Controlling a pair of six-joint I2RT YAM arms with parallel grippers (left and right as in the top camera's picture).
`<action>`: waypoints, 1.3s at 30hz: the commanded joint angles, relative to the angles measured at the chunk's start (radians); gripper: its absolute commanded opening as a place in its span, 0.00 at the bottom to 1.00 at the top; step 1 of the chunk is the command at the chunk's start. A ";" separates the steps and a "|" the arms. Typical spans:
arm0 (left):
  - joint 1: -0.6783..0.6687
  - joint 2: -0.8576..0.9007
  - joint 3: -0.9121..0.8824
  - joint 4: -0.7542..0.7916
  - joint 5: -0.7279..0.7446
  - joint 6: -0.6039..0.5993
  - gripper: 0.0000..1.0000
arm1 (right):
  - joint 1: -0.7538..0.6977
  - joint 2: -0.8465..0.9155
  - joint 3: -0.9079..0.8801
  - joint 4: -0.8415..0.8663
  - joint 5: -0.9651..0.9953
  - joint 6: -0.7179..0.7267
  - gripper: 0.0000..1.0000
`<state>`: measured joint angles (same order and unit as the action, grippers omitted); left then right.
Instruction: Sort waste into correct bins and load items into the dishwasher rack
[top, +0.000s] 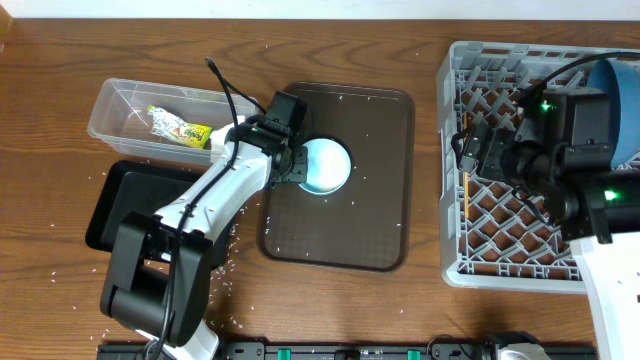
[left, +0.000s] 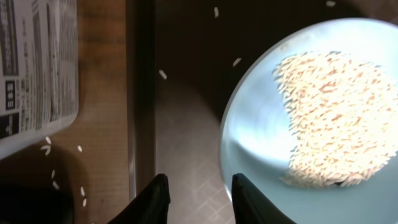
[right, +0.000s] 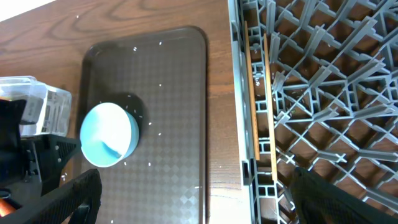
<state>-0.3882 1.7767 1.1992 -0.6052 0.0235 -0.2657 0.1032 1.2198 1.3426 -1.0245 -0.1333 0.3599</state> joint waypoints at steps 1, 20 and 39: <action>0.001 0.006 0.029 0.032 0.003 -0.008 0.34 | 0.003 0.027 0.011 0.001 0.013 0.006 0.91; -0.001 0.142 0.029 0.121 0.115 -0.009 0.19 | 0.003 0.058 0.011 0.002 0.009 0.029 0.87; 0.000 0.125 0.029 0.124 0.339 0.048 0.06 | 0.003 0.058 0.011 -0.019 0.009 0.029 0.87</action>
<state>-0.3878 1.9327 1.2030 -0.4728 0.2543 -0.2523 0.1032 1.2762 1.3426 -1.0378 -0.1310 0.3756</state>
